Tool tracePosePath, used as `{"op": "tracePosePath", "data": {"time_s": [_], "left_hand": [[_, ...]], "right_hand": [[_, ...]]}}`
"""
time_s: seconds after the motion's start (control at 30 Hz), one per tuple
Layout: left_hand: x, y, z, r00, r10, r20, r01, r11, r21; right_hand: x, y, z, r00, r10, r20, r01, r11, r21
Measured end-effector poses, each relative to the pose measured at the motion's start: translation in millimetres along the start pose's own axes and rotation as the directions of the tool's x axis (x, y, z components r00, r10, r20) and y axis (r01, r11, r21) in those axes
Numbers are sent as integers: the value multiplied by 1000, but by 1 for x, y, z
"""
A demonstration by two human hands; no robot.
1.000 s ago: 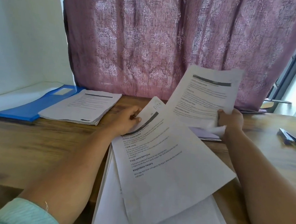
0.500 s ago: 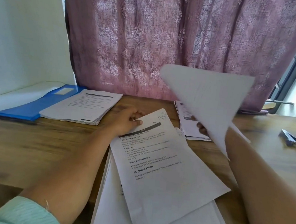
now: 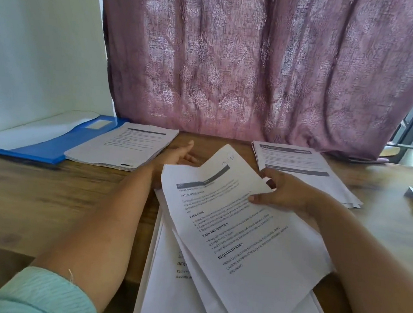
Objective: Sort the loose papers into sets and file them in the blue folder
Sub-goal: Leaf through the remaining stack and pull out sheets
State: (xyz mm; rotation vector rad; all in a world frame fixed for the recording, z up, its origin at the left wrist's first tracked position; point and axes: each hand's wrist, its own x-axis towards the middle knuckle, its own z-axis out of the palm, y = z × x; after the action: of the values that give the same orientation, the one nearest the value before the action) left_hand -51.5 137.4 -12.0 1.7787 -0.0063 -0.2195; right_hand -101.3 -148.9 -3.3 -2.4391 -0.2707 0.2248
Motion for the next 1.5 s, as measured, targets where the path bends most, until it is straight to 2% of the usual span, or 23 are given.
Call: {"op": "tracePosePath", "data": {"time_s": [0.03,0.17,0.3,0.4,0.53,0.63,0.7,0.77,0.9,0.97,1.03,1.13,1.2,1.33,1.43,1.5], "left_hand": [[-1,0,-1,998,-6,55,9,999,-53],[0,-7,-5,986,8,165,-15,999,45],[-1,-6,-1,983,131,126,-152,972,178],[-4,-4,1,972,220,87,-236,893,382],[-6,-5,6,952,301,53,-293,847,444],[-5,-8,10,936,352,25,-320,815,483],[-3,-9,10,936,351,21,-316,815,486],[-4,-6,13,942,331,58,-321,835,448],[-11,-2,18,931,319,178,-364,853,375],[-13,-2,21,923,342,178,-385,841,380],[-16,-1,22,922,352,162,-388,835,390],[-20,1,24,915,347,207,-403,815,416],[-20,-1,23,914,338,223,-404,801,441],[-19,-4,23,912,334,239,-409,791,455],[-19,-3,26,924,324,206,-383,804,454],[-15,-4,27,929,306,206,-367,825,429]], "right_hand": [[2,0,1,999,-32,5,33,998,-48],[6,0,2,995,-92,36,96,983,-154],[8,1,2,996,-76,46,84,974,-212],[9,5,-4,998,-41,-42,32,978,-208],[12,6,-2,972,-101,-214,84,993,-87],[11,4,3,961,-129,-246,124,992,-38],[8,1,2,973,-92,-214,121,984,128],[5,-2,1,989,-81,-127,120,934,337],[4,-7,3,995,-100,29,73,868,492],[5,-8,0,997,-68,-31,74,839,538],[9,-2,-8,985,-1,-173,102,813,574],[16,12,-17,925,73,-373,139,849,510],[20,18,-17,906,97,-412,111,884,453],[21,22,-10,922,74,-380,8,978,209],[19,22,-8,954,0,-301,2,1000,6],[17,20,-6,976,-16,-216,11,1000,-22]]}}
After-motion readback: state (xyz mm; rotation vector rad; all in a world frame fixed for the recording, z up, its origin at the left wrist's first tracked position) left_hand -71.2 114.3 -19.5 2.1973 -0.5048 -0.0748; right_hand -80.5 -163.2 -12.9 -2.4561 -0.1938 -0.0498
